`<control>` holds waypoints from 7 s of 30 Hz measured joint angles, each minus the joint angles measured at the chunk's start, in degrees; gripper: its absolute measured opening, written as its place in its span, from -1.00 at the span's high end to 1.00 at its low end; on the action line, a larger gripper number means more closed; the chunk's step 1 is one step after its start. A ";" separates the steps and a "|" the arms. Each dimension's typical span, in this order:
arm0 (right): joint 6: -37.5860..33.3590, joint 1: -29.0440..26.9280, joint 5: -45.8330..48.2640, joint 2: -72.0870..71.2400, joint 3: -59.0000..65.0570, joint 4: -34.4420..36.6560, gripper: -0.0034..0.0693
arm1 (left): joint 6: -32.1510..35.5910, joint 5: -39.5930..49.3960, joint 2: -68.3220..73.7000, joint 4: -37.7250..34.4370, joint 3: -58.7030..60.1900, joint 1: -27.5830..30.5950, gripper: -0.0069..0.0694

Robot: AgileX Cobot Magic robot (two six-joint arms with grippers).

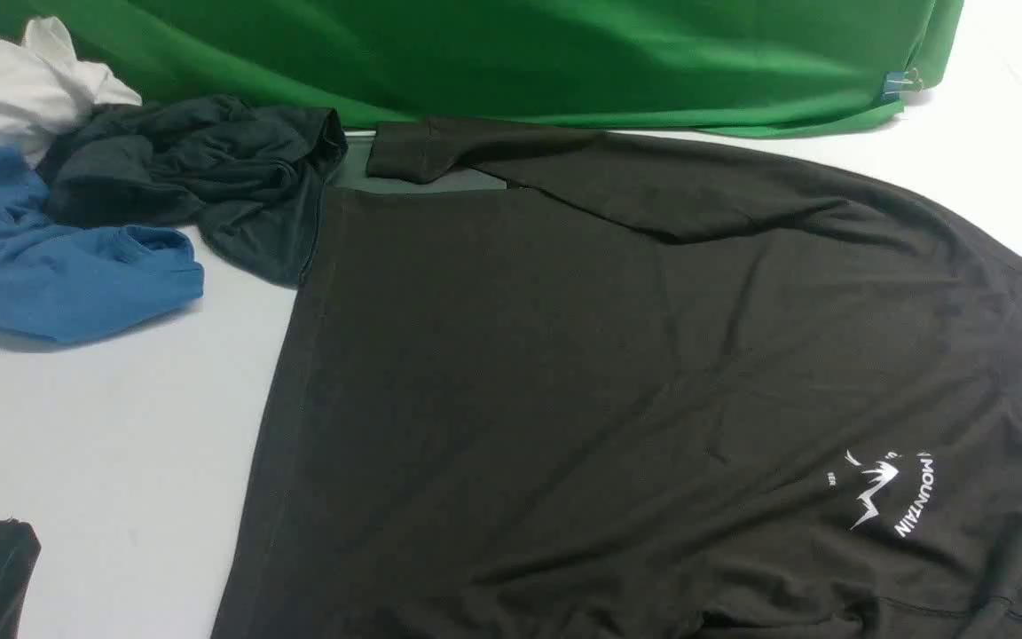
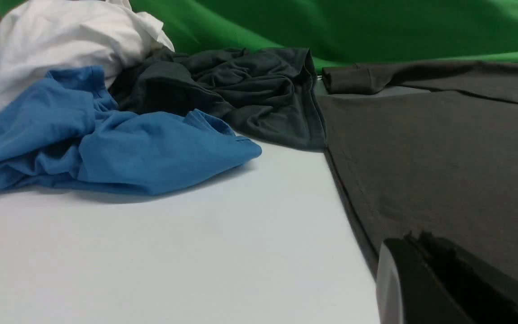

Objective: Fold a long-sleeved shirt on a white desktop.
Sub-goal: 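Grasp the left edge of the dark T-shirt lying flat on the table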

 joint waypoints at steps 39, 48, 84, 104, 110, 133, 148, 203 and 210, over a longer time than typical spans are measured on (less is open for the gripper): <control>0.00 0.00 0.00 0.00 0.00 0.00 0.24 | -4.53 -13.24 0.00 -5.41 0.00 0.00 0.76; 0.00 0.00 0.00 0.00 0.00 0.00 0.24 | -18.84 -24.74 0.00 -15.95 0.00 0.00 0.76; 0.00 0.00 0.00 0.00 0.00 0.00 0.24 | 24.23 38.68 51.49 -14.06 -35.30 -37.31 0.76; 25.50 0.00 -12.51 0.00 0.00 12.26 0.24 | 29.63 44.87 51.49 -14.09 -35.36 -41.18 0.76; 33.81 0.66 -17.99 0.00 0.00 13.55 0.24 | 29.90 44.96 53.33 -13.36 -35.37 -46.29 0.76; 2.37 36.11 22.90 27.01 -30.36 5.96 0.25 | 32.05 34.93 73.32 -4.50 -30.00 -61.60 -0.37; 2.27 36.16 21.66 27.22 -30.36 3.29 0.25 | 26.90 25.84 77.08 5.07 -26.39 -61.70 -0.14; -22.52 57.15 20.87 65.99 -22.39 -3.44 -0.51 | 14.48 44.45 58.66 3.79 -42.81 -61.70 0.75; -23.10 57.26 20.27 70.53 -22.39 -5.86 -0.51 | 12.89 44.31 55.06 5.58 -42.81 -61.70 0.75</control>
